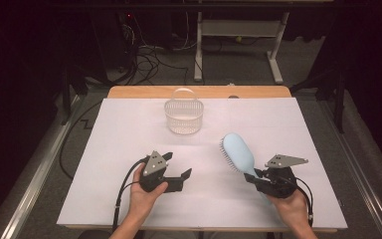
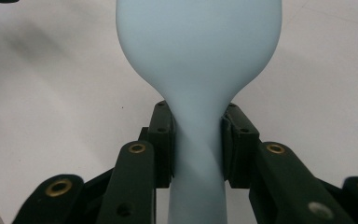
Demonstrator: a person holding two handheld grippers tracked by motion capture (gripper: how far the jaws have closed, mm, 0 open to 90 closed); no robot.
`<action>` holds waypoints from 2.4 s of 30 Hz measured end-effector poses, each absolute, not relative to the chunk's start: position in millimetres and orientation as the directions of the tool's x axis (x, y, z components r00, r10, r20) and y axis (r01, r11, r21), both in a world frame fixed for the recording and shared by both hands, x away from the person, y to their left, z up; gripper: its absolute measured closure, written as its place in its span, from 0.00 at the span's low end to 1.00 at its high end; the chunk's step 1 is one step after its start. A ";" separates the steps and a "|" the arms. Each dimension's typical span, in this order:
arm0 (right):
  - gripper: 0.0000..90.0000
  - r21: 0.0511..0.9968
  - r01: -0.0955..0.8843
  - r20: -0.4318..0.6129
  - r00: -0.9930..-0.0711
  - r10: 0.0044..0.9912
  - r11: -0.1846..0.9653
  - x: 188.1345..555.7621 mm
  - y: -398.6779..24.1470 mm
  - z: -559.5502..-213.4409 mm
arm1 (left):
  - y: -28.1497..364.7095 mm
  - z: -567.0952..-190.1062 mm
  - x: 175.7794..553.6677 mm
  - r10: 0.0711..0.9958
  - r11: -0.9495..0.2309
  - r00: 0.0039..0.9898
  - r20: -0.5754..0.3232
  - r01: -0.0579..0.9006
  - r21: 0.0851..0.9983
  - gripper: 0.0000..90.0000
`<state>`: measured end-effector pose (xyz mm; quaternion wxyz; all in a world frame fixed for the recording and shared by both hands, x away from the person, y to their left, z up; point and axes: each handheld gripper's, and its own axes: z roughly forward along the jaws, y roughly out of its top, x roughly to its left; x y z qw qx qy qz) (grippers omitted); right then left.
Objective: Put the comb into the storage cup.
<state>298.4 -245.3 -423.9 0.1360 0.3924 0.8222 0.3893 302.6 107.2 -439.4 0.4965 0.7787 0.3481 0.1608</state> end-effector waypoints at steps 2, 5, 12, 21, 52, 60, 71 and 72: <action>0.78 0.746 0.537 0.079 -0.658 0.749 0.393 297.9 -244.4 -423.6 | 103.7 -438.9 304.6 0.695 -0.269 0.712 -0.098 0.384 0.883 0.18; 0.78 0.750 0.530 0.073 -0.661 0.747 0.396 297.2 -243.8 -423.1 | 97.4 -437.4 307.7 0.684 -0.278 0.723 -0.100 0.384 0.881 0.18; 0.78 0.755 0.526 0.071 -0.659 0.749 0.391 296.9 -244.0 -422.0 | 78.2 -432.7 312.6 0.645 -0.280 0.756 -0.113 0.371 0.885 0.18; 0.78 0.761 0.523 0.074 -0.657 0.750 0.383 297.2 -245.4 -420.6 | 57.2 -434.1 318.3 0.597 -0.287 0.789 -0.143 0.377 0.881 0.18; 0.78 0.764 0.497 0.059 -0.690 0.721 0.412 296.6 -234.3 -422.2 | 4.6 -433.9 323.1 0.508 -0.319 0.846 -0.161 0.359 0.877 0.18; 0.78 0.763 0.491 0.055 -0.697 0.715 0.420 296.1 -231.4 -423.2 | -0.6 -432.6 324.1 0.507 -0.315 0.845 -0.169 0.364 0.877 0.18; 0.78 0.760 0.480 0.044 -0.711 0.701 0.438 295.0 -226.2 -424.6 | -5.6 -430.8 324.4 0.522 -0.315 0.836 -0.166 0.370 0.874 0.18; 0.78 0.759 0.478 0.041 -0.712 0.701 0.442 294.8 -225.2 -424.7 | -5.5 -430.3 324.3 0.524 -0.314 0.836 -0.166 0.370 0.874 0.18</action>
